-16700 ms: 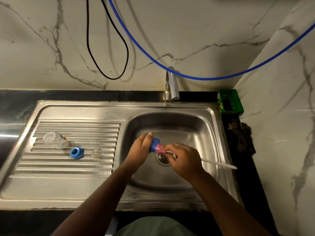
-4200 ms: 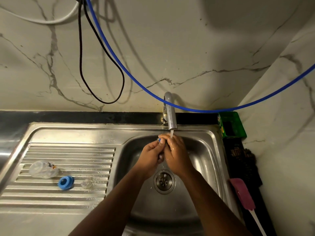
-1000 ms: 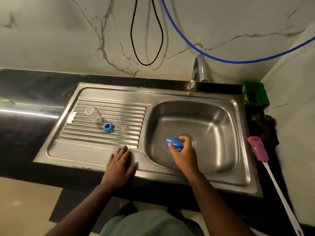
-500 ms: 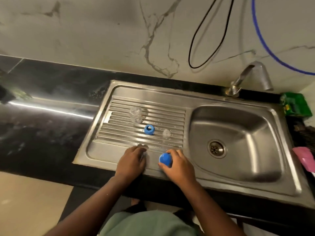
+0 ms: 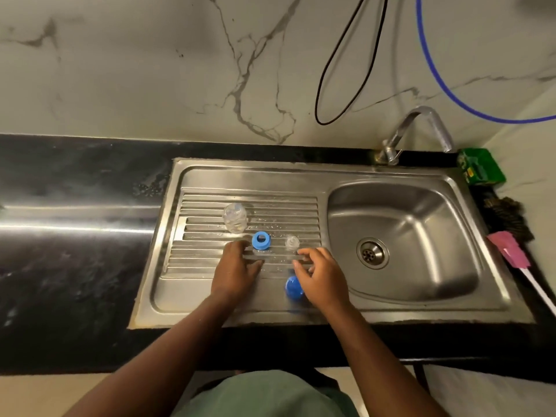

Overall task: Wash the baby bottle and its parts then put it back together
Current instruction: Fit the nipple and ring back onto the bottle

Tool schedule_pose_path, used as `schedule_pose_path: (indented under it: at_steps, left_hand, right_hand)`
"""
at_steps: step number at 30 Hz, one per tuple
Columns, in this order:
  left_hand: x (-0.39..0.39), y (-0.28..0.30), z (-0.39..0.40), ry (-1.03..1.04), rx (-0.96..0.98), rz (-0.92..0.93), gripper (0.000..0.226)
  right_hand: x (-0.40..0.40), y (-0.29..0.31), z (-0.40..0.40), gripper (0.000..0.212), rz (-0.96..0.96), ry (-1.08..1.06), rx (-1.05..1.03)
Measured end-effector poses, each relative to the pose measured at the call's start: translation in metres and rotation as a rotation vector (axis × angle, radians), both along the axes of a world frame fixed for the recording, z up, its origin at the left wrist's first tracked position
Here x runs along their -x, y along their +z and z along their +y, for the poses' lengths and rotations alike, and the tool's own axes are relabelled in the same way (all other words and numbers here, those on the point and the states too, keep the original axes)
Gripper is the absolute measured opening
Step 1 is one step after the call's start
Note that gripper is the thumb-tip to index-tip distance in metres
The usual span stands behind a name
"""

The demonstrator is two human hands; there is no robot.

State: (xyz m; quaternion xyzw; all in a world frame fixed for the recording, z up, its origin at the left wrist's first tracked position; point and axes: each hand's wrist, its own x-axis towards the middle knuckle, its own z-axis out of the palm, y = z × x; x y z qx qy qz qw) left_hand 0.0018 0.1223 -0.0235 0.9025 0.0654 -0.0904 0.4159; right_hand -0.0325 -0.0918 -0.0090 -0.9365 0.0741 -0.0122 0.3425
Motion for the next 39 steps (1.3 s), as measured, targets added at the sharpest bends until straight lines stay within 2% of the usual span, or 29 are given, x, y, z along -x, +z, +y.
schedule_pose_path:
  at_steps: [3, 9, 12, 15, 18, 21, 24, 26, 28, 34, 36, 39]
  left_hand:
    - [-0.010, -0.005, -0.003, 0.026, 0.024, 0.004, 0.064]
    - [-0.003, -0.021, 0.002, 0.077, 0.039, -0.028, 0.032]
    - [-0.004, -0.021, 0.005, 0.080, 0.034, -0.038, 0.023]
    - [-0.007, -0.020, 0.007, 0.084, 0.046, -0.056, 0.019]
    - [-0.011, -0.021, 0.008, 0.088, 0.038, -0.042, 0.017]
    - [-0.019, -0.024, -0.005, -0.046, 0.042, -0.089, 0.015]
    - [-0.034, -0.024, -0.028, -0.215, 0.040, -0.114, 0.039]
    - [-0.046, -0.021, -0.043, -0.279, -0.015, -0.075, 0.058]
    - [-0.053, -0.018, -0.055, -0.299, -0.079, -0.041, 0.068]
    - [-0.055, -0.010, -0.071, -0.343, -0.238, -0.072, 0.045]
    - [-0.056, -0.008, -0.072, -0.307, -0.202, -0.106, 0.042]
    - [-0.056, 0.002, -0.068, -0.161, -0.004, -0.092, 0.034]
  right_hand:
    - [-0.029, 0.011, 0.015, 0.028, -0.081, 0.083, 0.063]
    - [-0.084, 0.011, 0.058, 0.052, -0.017, 0.399, 0.390]
    - [-0.098, 0.000, 0.065, 0.051, -0.024, 0.492, 0.504]
    - [-0.100, -0.011, 0.066, 0.044, -0.077, 0.552, 0.533]
    - [-0.099, -0.014, 0.057, 0.039, -0.149, 0.499, 0.377]
    - [-0.101, -0.007, 0.031, 0.038, -0.118, 0.231, -0.035]
    - [-0.098, -0.006, 0.005, 0.032, -0.057, -0.055, -0.330]
    - [-0.093, -0.006, -0.004, 0.028, 0.000, -0.118, -0.405]
    - [-0.088, -0.006, -0.007, 0.027, 0.047, -0.124, -0.463]
    - [-0.077, -0.003, -0.018, 0.029, 0.122, -0.165, -0.556]
    - [-0.076, -0.001, -0.021, 0.029, 0.136, -0.174, -0.579]
    - [-0.074, 0.008, -0.023, 0.025, 0.133, -0.192, -0.675]
